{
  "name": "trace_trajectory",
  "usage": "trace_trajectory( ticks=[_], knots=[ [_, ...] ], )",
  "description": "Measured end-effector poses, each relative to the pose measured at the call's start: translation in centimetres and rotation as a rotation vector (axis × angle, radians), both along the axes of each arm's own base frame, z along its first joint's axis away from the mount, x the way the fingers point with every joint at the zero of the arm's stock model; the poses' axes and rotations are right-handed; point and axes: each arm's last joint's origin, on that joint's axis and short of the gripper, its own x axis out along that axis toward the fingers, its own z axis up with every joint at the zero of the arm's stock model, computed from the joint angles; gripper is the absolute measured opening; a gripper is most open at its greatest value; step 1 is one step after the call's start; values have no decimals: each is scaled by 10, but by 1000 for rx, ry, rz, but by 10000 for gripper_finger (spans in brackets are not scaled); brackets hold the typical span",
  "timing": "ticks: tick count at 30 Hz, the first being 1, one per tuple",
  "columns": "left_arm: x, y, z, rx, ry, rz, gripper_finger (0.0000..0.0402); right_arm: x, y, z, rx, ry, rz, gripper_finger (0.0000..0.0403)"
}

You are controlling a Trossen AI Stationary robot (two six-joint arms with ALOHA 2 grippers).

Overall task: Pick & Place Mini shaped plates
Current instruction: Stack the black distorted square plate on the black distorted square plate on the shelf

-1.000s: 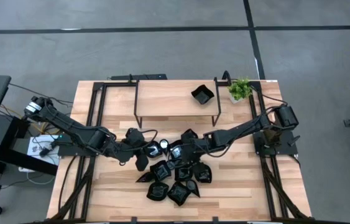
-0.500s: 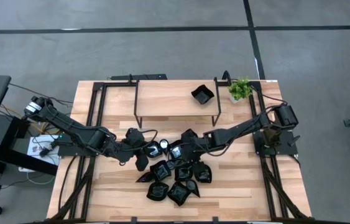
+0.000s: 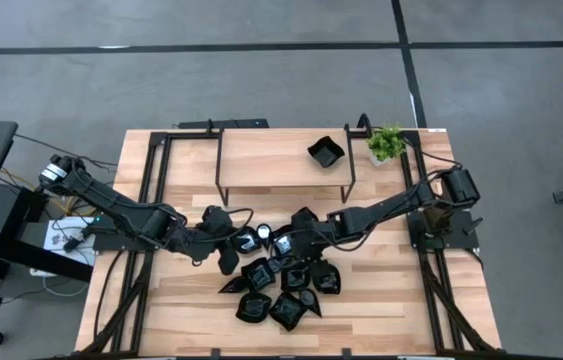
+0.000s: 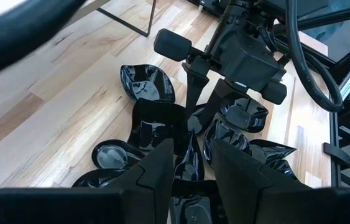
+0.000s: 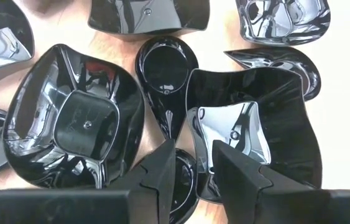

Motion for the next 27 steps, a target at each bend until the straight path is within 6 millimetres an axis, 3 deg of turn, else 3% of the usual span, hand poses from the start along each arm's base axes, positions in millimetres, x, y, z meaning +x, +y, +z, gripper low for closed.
trace_trajectory(
  ticks=[27],
  knots=[
    [0,1,0,17,-11,24,113,2,-4,-1,-11,-11,3,102]
  ],
)
